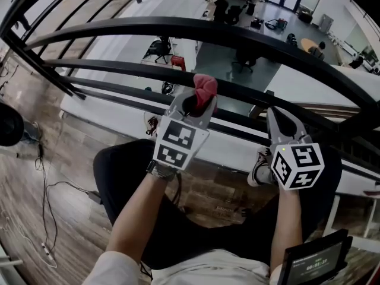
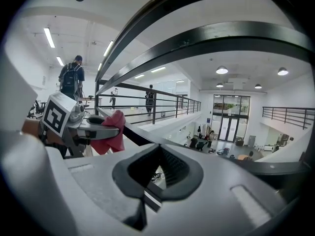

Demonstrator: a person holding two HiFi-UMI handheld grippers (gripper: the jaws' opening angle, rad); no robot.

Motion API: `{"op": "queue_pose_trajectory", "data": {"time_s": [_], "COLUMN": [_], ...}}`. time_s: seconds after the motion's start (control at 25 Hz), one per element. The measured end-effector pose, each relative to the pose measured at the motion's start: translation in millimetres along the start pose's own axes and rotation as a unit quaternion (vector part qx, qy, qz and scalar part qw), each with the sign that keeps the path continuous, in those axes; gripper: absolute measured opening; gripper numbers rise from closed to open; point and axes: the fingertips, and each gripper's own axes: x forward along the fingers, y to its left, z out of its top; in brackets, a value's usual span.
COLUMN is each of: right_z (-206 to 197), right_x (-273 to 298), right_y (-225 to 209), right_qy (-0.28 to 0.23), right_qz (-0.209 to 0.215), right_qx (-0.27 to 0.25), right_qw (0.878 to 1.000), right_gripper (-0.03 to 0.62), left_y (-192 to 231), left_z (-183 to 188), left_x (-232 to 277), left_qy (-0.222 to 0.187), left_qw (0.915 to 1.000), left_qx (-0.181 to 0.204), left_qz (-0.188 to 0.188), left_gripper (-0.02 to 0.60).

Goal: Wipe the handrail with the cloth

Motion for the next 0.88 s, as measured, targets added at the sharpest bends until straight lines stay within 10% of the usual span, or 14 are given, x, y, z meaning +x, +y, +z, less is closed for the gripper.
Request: {"op": "queue_pose_trajectory", "data": {"time_s": [0.88], "right_z": [-7.2], "right_x": [-10.5], "right_y": [-22.8], "right_qy": [-0.003], "right_qz": [-0.016], "right_qx": [0.012], "right_qw": [1.0], "right_gripper": [0.002], "left_y": [-34.9], "left_z": [9.3], "left_x": [13.2], "left_qy": [0.012], "left_qw": [0.9963], "left_qx": [0.06], "left_qz": [-0.06], "left_gripper": [0.067]}}
